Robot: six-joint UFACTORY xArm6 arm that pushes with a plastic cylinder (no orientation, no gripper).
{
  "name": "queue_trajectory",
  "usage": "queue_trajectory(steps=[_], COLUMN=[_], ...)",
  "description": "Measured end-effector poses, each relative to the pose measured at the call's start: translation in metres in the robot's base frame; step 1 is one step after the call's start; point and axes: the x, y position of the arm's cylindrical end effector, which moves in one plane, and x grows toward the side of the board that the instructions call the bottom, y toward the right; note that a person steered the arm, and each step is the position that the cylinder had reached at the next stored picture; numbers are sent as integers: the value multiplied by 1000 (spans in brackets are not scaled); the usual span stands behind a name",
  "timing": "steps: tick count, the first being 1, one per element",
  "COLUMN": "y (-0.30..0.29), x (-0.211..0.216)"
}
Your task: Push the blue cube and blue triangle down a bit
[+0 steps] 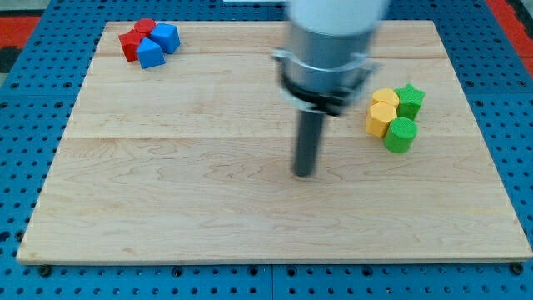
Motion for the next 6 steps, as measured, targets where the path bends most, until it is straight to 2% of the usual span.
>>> queue_trajectory(steps=[1, 2, 3, 5, 6], y=[-36, -42, -82, -170, -149], x=[-96, -219, -291, -291, -270])
